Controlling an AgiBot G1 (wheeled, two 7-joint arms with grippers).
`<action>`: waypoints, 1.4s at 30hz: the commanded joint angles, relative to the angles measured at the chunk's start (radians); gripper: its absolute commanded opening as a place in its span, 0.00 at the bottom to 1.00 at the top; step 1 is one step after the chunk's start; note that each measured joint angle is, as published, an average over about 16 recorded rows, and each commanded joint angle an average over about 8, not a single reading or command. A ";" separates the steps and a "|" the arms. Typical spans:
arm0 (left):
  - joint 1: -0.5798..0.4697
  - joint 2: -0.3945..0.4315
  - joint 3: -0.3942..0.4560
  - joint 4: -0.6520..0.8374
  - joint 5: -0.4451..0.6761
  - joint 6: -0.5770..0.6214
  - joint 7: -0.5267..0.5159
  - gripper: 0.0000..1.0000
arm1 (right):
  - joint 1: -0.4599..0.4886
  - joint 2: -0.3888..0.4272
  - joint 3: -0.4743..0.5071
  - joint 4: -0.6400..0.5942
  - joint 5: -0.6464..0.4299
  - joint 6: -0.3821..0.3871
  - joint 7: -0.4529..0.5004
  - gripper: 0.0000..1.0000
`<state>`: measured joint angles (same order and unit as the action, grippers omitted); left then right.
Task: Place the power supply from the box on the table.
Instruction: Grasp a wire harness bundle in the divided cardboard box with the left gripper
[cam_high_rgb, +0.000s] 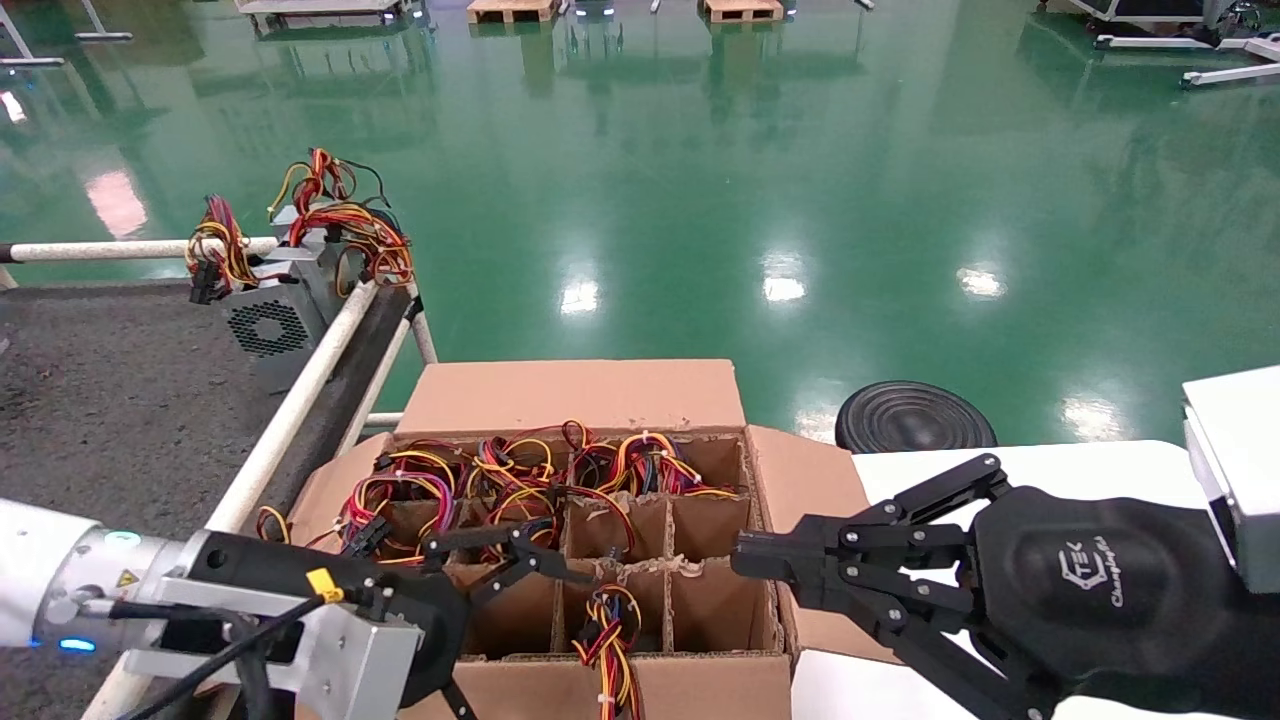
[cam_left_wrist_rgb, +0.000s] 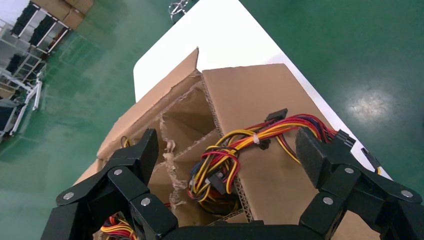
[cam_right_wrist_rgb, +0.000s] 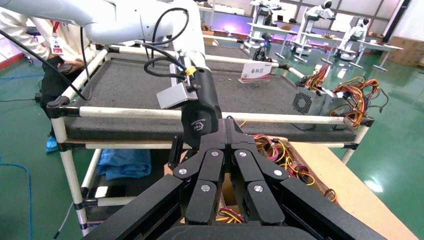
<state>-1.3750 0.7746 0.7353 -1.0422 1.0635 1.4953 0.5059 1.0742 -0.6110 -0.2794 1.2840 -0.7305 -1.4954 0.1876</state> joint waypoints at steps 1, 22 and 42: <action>-0.004 0.008 0.013 0.016 0.002 0.002 0.016 1.00 | 0.000 0.000 0.000 0.000 0.000 0.000 0.000 0.00; -0.095 0.079 0.120 0.143 0.036 0.022 0.142 1.00 | 0.000 0.000 0.000 0.000 0.000 0.000 0.000 0.00; -0.127 0.121 0.169 0.221 0.024 0.020 0.169 1.00 | 0.000 0.000 0.000 0.000 0.000 0.000 0.000 0.00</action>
<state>-1.5018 0.8949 0.9039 -0.8209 1.0880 1.5157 0.6754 1.0742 -0.6110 -0.2794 1.2840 -0.7305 -1.4954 0.1876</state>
